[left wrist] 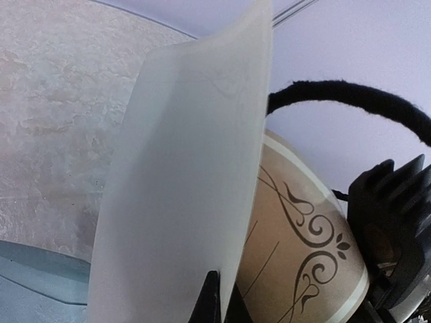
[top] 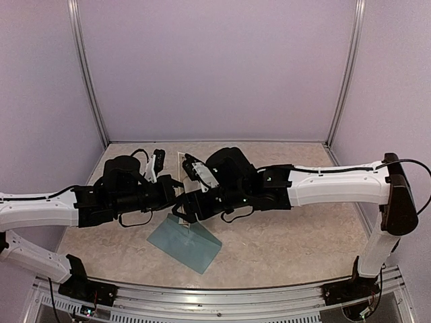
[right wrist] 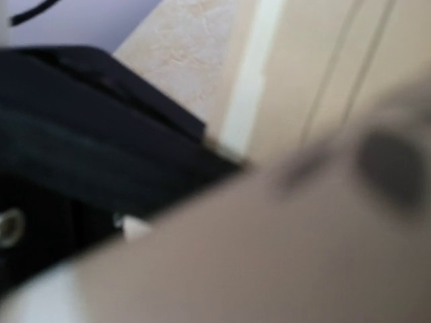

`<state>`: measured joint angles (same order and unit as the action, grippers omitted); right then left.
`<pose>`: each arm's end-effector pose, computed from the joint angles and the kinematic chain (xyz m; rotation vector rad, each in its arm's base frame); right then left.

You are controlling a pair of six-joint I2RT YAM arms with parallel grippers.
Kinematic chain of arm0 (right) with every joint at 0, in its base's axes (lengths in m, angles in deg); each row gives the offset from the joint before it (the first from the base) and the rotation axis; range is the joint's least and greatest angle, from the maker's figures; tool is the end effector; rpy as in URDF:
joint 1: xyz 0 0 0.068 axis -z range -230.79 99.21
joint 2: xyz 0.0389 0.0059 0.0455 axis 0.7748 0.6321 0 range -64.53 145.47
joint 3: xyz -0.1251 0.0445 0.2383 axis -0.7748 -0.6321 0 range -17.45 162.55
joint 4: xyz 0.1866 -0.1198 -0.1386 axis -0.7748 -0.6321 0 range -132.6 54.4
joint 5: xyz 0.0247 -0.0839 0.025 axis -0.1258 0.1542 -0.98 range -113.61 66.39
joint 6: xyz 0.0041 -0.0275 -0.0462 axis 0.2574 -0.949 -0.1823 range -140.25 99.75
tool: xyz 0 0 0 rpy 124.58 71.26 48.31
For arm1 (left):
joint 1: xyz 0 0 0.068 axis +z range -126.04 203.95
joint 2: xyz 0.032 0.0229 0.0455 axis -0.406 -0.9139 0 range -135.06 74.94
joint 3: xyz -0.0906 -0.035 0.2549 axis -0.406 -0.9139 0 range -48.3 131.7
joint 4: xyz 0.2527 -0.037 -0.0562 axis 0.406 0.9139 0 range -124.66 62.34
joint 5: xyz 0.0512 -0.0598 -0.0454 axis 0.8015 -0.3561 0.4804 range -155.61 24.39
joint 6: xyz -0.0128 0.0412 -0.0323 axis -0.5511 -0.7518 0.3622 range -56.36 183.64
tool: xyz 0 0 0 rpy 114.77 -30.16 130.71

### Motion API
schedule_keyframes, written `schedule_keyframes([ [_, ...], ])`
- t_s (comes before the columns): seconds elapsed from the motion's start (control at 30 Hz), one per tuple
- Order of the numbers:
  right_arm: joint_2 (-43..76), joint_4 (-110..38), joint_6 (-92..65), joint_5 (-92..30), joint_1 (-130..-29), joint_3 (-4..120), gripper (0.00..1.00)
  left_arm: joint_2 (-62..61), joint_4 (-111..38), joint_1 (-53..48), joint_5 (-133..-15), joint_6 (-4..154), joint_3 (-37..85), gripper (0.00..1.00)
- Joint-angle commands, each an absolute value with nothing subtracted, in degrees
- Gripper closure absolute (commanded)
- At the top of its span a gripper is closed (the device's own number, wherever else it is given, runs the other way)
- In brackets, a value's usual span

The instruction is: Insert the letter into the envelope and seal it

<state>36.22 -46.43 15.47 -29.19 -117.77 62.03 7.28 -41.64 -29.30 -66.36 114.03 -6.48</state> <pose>0.1579 0.3806 0.2817 -0.6961 2.2527 1.0901 0.1613 -0.2166 0.2696 0.0624 2.1004 -1.1901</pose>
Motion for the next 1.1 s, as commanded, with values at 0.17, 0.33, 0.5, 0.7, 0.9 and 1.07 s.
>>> schedule_keyframes([
  [0.17, 37.1, -48.5, 20.0, -20.4, -119.1, 65.6, 0.37, 5.6, -42.4, -30.6, -66.8, 115.5, -5.0, 1.0],
  [0.33, 36.9, -49.4, 21.1, -18.6, -119.1, 65.3, 0.56, 5.4, -41.6, -30.6, -66.4, 116.2, -5.2, 1.0],
  [0.5, 36.9, -49.0, 21.3, -19.0, -119.2, 64.9, 0.71, 5.3, -43.2, -30.7, -67.4, 116.5, -5.7, 0.98],
  [0.7, 37.6, -49.1, 21.7, -19.4, -119.2, 65.2, 0.79, 4.8, -43.7, -30.7, -68.4, 117.3, -5.9, 0.91],
  [0.9, 37.4, -49.4, 22.2, -18.7, -119.2, 64.7, 0.93, 5.2, -43.5, -30.6, -68.4, 117.3, -6.5, 0.68],
  [1.07, 36.1, -47.8, 23.2, -18.4, -119.1, 62.4, 1.0, 7.2, -43.2, -30.6, -68.2, 116.7, -7.6, 0.57],
])
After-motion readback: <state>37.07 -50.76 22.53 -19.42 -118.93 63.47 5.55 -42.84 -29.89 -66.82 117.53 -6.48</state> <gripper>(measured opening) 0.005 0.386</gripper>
